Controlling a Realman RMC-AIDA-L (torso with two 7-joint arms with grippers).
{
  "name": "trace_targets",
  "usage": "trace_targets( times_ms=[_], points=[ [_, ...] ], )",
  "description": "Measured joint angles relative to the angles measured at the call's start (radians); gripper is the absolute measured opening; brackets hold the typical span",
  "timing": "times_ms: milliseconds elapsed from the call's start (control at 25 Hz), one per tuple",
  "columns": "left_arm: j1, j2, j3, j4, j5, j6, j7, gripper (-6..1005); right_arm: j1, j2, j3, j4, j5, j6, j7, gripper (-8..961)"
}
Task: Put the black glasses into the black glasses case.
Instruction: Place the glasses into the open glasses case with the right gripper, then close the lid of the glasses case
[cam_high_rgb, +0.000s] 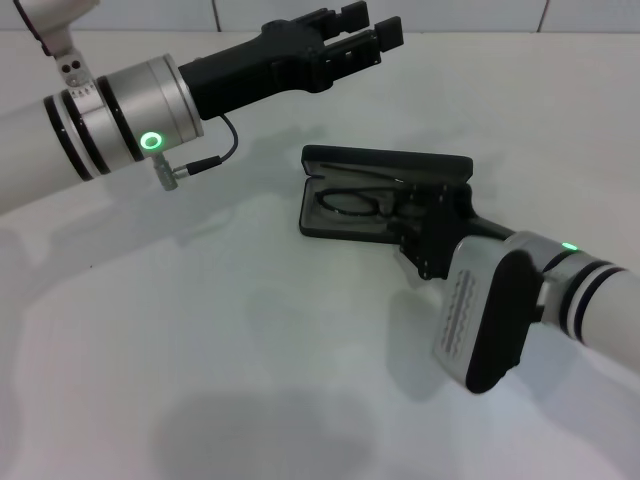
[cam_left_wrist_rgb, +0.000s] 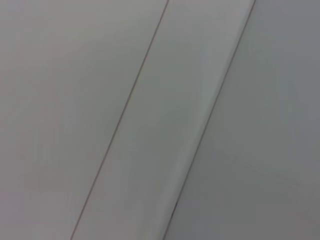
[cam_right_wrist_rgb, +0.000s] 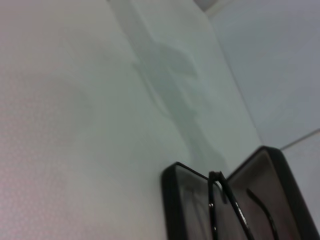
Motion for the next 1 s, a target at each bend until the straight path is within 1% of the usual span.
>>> trace_targets(
  times_ms=[80,120,160,200,400,440,520,600,680,760,800,840,880,960,1000],
  points=[
    [-0.002,0.000,0.000,0.000,0.000,-0.005,0.002,643,0.000,0.000,0.025,0.001,0.030,-0.030,0.000,344],
    [-0.003,0.000,0.000,0.000,-0.001,-0.005,0.004,643,0.000,-0.001,0.049,0.001,0.054,-0.071,0.000,348],
    [-0.004,0.000,0.000,0.000,-0.001,-0.006,0.005,643,0.000,-0.002,0.086,0.001,0.087,-0.145,0.000,353],
    [-0.005,0.000,0.000,0.000,-0.001,-0.006,0.005,643,0.000,-0.002,0.086,0.001,0.087,-0.145,0.000,357],
    [-0.006,0.000,0.001,0.000,-0.001,-0.006,0.005,643,0.000,-0.002,0.188,0.012,0.147,-0.343,0.000,378],
    [-0.005,0.000,0.001,0.000,-0.001,-0.006,0.005,643,0.000,-0.002,0.188,0.012,0.147,-0.343,0.000,383],
    [-0.005,0.000,0.000,0.000,-0.001,-0.006,0.005,643,0.000,-0.003,0.244,0.027,0.154,-0.439,0.013,391],
    [-0.005,0.000,0.000,0.000,-0.001,-0.006,0.005,643,0.000,-0.004,0.277,0.035,0.154,-0.493,0.028,400],
    [-0.004,0.000,0.000,0.000,0.000,-0.023,0.001,643,0.000,-0.004,0.346,0.053,0.155,-0.604,0.051,408],
    [-0.003,0.000,0.000,0.000,0.003,-0.063,-0.008,643,0.000,-0.005,0.432,0.080,0.155,-0.723,0.069,417],
    [-0.002,0.001,0.001,0.000,0.004,-0.092,-0.015,643,0.001,-0.006,0.500,0.101,0.156,-0.820,0.085,421],
    [-0.002,0.001,0.001,0.000,0.006,-0.121,-0.022,643,0.001,-0.006,0.500,0.101,0.156,-0.820,0.085,426],
    [-0.002,0.001,0.003,-0.001,0.009,-0.146,-0.027,643,0.004,-0.007,0.578,0.132,0.157,-0.924,0.101,430],
    [-0.006,0.000,0.006,-0.002,0.022,-0.200,-0.034,643,0.033,-0.011,0.825,0.262,0.154,-1.218,0.130,438],
    [-0.007,0.000,0.006,-0.003,0.031,-0.227,-0.034,643,0.043,-0.013,0.890,0.297,0.153,-1.281,0.133,443]
  ],
)
